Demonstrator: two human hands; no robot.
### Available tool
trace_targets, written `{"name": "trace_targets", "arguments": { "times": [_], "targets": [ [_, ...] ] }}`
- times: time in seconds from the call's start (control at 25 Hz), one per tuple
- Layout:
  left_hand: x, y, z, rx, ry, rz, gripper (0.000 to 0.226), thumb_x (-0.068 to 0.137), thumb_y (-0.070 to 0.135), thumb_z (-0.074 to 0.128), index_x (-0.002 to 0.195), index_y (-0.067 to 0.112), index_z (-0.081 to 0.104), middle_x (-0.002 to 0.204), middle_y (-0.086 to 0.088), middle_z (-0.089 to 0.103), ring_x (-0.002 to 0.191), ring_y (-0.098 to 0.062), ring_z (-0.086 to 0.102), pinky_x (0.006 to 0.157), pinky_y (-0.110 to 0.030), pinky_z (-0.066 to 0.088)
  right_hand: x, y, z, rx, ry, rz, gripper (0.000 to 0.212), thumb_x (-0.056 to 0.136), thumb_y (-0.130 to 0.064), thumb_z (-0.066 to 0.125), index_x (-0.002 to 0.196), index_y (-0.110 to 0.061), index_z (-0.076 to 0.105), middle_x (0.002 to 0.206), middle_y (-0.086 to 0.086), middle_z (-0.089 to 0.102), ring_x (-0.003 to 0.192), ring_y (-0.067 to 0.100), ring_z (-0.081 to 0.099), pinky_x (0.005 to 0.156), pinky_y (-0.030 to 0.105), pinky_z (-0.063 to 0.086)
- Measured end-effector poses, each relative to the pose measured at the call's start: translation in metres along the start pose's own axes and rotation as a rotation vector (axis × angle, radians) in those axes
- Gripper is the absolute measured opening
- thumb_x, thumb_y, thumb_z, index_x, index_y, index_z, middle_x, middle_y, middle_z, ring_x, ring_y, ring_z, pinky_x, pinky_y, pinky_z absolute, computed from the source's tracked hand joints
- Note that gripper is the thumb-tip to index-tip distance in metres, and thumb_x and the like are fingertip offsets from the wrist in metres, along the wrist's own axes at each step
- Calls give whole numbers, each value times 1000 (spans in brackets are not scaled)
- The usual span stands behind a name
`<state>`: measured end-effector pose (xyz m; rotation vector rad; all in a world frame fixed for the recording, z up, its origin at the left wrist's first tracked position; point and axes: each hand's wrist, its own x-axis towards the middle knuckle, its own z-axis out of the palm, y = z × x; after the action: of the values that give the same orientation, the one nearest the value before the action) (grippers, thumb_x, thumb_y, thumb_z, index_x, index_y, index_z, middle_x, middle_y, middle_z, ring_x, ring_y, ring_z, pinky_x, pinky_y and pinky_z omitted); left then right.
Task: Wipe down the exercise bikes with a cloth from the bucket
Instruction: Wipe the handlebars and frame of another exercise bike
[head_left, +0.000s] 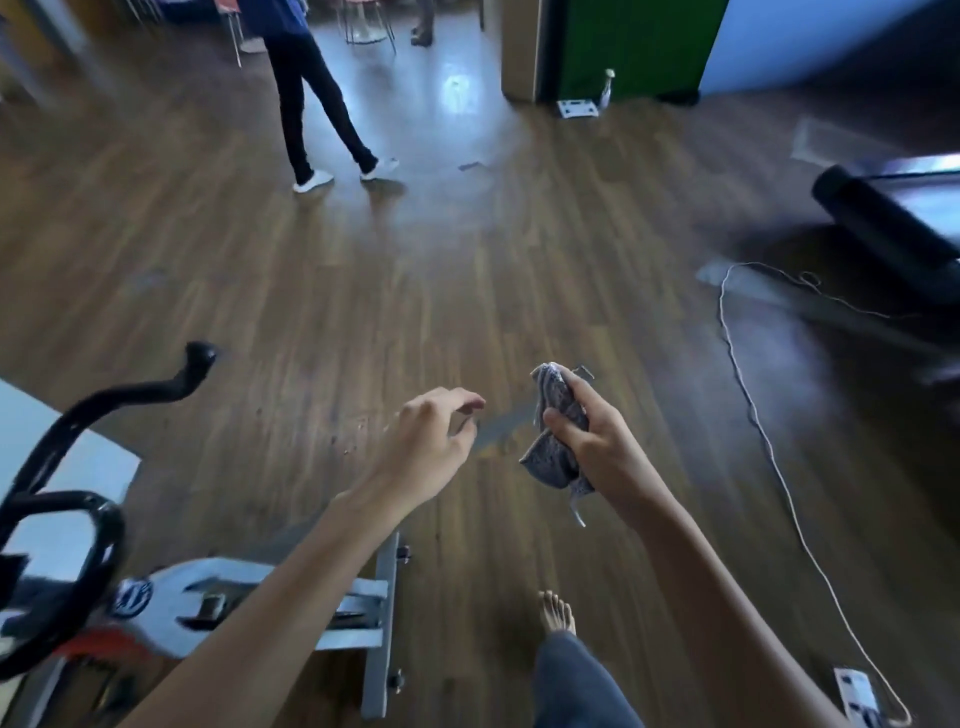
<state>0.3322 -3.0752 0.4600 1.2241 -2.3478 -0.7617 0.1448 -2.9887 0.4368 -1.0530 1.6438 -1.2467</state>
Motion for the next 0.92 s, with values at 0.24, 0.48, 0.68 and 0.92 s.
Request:
{"name": "trace_targets", "arguments": {
  "times": [0.24, 0.48, 0.68, 0.92],
  "targets": [
    [139, 17, 35, -6, 10, -102, 21, 95, 16, 62, 113, 20, 72, 109, 4, 71, 100, -12, 65, 85, -22, 47, 128, 4, -81, -59, -12, 62, 52, 99, -17, 59, 148, -31, 46, 135, 0, 61, 126, 15, 57, 113, 45, 42],
    [253, -10, 21, -44, 46, -183, 22, 96, 17, 61, 115, 21, 71, 112, 6, 70, 102, -11, 64, 89, -21, 45, 259, -13, -92, -89, -67, 69, 51, 101, -16, 58, 149, -29, 45, 137, -2, 60, 127, 14, 56, 113, 45, 42],
    [334, -83, -13, -71, 142, -250, 23, 95, 16, 63, 115, 20, 72, 116, 4, 71, 105, -11, 65, 93, -21, 46, 379, -30, -37, -154, -189, 13, 53, 99, -18, 60, 148, -31, 45, 139, -5, 58, 128, 15, 55, 114, 48, 41],
    [387, -182, -103, -87, 339, -433, 25, 95, 14, 63, 118, 14, 71, 114, 3, 72, 105, -9, 66, 91, -13, 45, 512, -83, 91, -254, -439, -80, 56, 94, -27, 60, 148, -31, 45, 140, -3, 58, 128, 15, 55, 113, 46, 41]
  ]
}}
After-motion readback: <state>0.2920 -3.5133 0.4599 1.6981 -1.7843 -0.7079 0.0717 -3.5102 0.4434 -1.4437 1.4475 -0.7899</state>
